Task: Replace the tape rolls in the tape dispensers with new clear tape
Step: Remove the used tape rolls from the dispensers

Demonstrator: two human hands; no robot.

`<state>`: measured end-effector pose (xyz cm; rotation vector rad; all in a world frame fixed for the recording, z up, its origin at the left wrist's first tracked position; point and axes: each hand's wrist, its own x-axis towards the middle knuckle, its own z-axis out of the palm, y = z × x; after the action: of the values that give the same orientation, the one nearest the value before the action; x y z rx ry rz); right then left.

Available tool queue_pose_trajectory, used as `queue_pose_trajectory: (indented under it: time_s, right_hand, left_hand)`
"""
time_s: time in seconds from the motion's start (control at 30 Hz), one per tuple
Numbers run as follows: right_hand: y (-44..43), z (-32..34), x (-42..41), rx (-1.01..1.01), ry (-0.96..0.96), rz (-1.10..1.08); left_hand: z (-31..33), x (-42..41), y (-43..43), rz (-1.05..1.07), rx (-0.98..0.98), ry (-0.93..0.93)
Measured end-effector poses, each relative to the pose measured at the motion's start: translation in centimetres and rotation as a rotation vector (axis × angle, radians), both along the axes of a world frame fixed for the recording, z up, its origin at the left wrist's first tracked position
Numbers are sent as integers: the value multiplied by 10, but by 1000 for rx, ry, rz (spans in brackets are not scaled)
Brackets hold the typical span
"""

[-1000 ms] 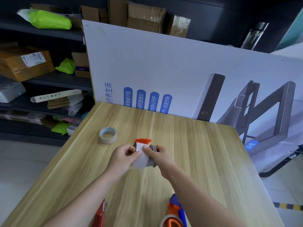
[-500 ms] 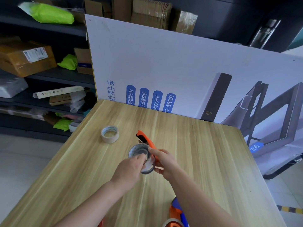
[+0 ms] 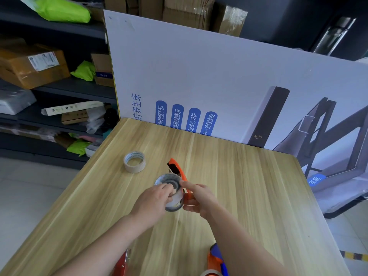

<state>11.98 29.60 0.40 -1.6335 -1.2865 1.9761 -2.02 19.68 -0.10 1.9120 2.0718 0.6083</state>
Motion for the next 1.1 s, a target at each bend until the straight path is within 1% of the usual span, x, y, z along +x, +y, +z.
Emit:
queue_pose_trajectory:
  time_s: [0.1,0.3,0.4,0.47,0.57,0.63,0.67,0.7,0.8,0.87,0.97,1.03,1.1]
  right_hand:
    - [8,-5,9,-22,7,-111]
    - [11,-11,7,90,37,-147]
    - [11,-15,2,129,19,-221]
    - [12,-18,4,134,16,-263]
    - [14,-27,5,117,9,-252]
    - [13,-34,4,98,7,-243]
    - [14,-37,3,82,6,-243]
    - [14,-40,2,68,9,-245]
    - [19,-48,-2,33,18,-243]
    - [24,-52,-7,18,36,-235]
    - [33,-55,-12,19,57,-249]
    - [41,-60,-14,44,29,-242]
    - [48,-65,-17,94,-28,-212]
  left_hand:
    - [-3,-12,0,71,-17,-43]
    - [-7,-20,-5,134,-57,-25]
    - [-21,-19,-13,147,-219,10]
    - [-30,-18,-18,117,-366,56]
    - [-40,-13,-23,14,-633,69]
    - [-47,-11,-22,-18,-737,45]
    - [-49,-11,-18,1,-735,17]
    - [-51,-10,-13,54,-687,-37]
    - [-53,-13,15,325,-461,-298]
    - [-51,-16,39,395,-391,-418]
    - [-56,-23,70,472,-354,-614]
    - [-61,-29,85,524,-364,-649]
    - [-65,-33,98,528,-382,-595]
